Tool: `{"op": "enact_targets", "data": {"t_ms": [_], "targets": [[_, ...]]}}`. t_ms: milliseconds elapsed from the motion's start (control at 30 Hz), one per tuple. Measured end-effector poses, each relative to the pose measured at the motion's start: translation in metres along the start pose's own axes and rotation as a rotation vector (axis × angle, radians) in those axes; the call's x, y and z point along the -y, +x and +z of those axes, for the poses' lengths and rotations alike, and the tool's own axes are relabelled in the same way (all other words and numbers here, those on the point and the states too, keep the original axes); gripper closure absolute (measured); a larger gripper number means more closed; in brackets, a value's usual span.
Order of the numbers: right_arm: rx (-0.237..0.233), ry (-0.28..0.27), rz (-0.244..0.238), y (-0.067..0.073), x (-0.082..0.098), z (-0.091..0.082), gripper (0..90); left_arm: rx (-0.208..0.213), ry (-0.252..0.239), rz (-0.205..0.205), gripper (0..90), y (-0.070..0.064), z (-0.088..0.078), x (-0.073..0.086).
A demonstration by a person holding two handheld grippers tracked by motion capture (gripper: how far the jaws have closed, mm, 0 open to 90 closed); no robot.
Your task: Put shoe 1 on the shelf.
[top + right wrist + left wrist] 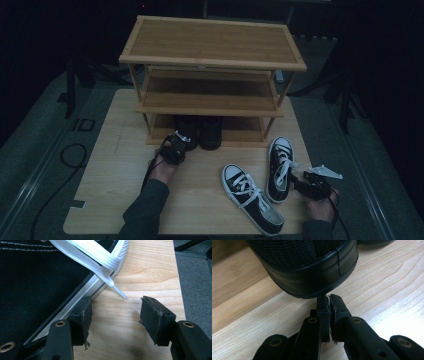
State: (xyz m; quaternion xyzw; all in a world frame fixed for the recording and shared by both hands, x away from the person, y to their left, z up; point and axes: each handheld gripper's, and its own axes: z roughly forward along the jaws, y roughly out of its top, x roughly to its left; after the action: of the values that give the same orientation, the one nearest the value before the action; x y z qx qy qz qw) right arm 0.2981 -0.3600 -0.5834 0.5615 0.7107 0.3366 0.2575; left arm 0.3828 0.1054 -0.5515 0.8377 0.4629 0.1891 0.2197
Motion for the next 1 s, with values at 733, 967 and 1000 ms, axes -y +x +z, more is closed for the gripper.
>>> {"op": "enact_targets", "data": {"t_ms": [733, 967, 1000], "targets": [[-0.002, 0.000, -0.001, 0.000, 0.000, 0.000, 42.2, 0.056, -0.017, 0.024, 63.0, 0.004, -0.002, 0.006], [-0.001, 0.000, -0.001, 0.000, 0.000, 0.000, 42.1, 0.037, -0.061, 0.042, 56.6, 0.006, -0.014, 0.018], [-0.001, 0.000, 0.000, 0.000, 0.000, 0.000, 42.0, 0.036, -0.069, 0.040, 56.0, 0.007, -0.017, 0.020]]}}
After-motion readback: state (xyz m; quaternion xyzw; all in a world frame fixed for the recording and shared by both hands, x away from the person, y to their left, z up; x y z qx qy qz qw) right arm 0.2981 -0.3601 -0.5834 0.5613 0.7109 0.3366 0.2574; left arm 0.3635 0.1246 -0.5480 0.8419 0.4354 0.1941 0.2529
